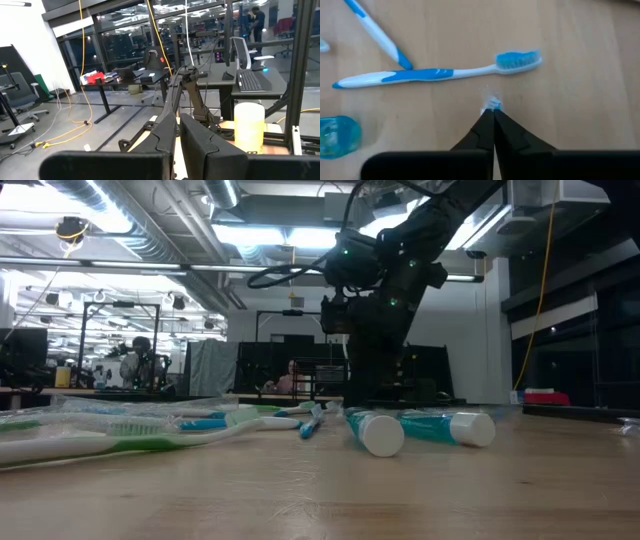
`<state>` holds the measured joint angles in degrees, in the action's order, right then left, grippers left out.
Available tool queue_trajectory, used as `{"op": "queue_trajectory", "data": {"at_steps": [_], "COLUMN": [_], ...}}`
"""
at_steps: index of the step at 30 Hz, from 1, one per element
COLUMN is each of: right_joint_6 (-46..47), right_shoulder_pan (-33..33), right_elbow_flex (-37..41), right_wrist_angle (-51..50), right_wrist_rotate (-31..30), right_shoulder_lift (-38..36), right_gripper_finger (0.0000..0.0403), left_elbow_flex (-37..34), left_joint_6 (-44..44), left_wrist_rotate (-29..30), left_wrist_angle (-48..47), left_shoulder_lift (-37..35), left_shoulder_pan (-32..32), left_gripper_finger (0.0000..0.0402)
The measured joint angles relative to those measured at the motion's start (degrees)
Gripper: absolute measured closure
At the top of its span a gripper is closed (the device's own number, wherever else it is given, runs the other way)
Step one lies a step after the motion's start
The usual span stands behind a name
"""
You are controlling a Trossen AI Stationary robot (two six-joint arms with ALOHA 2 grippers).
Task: Pick & Place toothbrushing station
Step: Put the blue toothbrush into the wire organizer
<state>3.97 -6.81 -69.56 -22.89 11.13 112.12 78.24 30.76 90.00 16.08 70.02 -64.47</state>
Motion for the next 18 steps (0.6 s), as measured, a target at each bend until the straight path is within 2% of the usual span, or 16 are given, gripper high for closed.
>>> {"op": "queue_trajectory", "data": {"at_steps": [5,11,15,18], "right_joint_6": [0.04,-0.85,-3.07,-3.08], "right_shoulder_pan": [-0.28,-1.07,-3.90,-8.03], "right_elbow_flex": [-0.67,-7.07,-9.97,-10.08], "right_wrist_angle": [2.54,10.23,23.04,31.44], "right_wrist_rotate": [-0.38,-5.81,-10.00,-10.23], "right_shoulder_lift": [-1.06,-5.71,-7.80,-7.69], "right_gripper_finger": [0.0400,0.0401,0.0401,0.0402], "left_elbow_flex": [0.02,0.02,0.02,0.02], "left_joint_6": [0.00,0.00,-0.82,-1.73], "left_wrist_rotate": [0.00,0.00,0.00,0.02], "left_wrist_angle": [-0.01,0.00,-0.02,-0.02], "left_shoulder_lift": [0.00,0.00,0.00,0.00], "left_shoulder_pan": [0.00,0.13,0.98,1.68], "left_gripper_finger": [0.0382,0.0382,0.0382,0.0382]}}
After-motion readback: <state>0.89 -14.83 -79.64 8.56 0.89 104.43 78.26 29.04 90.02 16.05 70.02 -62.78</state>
